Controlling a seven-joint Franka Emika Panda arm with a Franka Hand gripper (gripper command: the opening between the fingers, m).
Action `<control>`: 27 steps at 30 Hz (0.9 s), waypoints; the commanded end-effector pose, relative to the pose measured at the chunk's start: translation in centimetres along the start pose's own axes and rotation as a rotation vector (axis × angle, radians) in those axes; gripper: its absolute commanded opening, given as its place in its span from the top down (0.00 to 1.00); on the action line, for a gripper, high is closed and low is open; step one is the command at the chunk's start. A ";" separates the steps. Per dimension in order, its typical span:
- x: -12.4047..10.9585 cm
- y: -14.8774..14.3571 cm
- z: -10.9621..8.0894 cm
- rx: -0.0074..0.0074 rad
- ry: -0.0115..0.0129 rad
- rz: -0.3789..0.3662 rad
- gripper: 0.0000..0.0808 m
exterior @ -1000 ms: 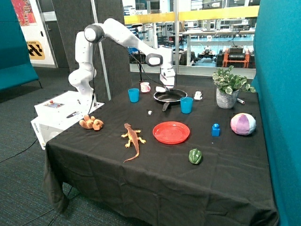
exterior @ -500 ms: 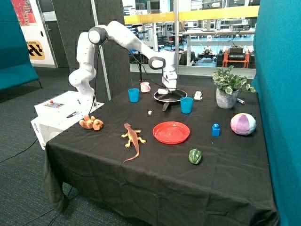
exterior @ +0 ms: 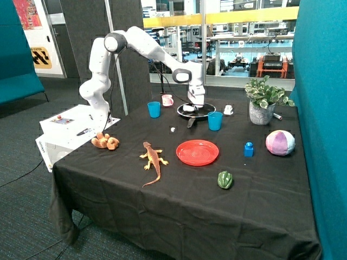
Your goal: Clean the pan
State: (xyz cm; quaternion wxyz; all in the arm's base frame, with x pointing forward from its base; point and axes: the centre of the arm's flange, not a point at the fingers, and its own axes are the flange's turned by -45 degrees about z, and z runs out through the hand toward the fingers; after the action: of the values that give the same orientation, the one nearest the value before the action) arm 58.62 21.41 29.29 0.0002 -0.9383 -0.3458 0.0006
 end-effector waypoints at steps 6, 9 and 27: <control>1.1 0.8 0.9 -0.0007 0.0010 0.015 1.00; 1.4 1.5 0.8 -0.0007 0.0010 0.025 1.00; -0.4 7.0 -0.4 -0.0006 0.0010 0.099 1.00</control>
State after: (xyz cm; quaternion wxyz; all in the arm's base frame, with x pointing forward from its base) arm 62.26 18.90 29.26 -0.0035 -0.9489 -0.3155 -0.0017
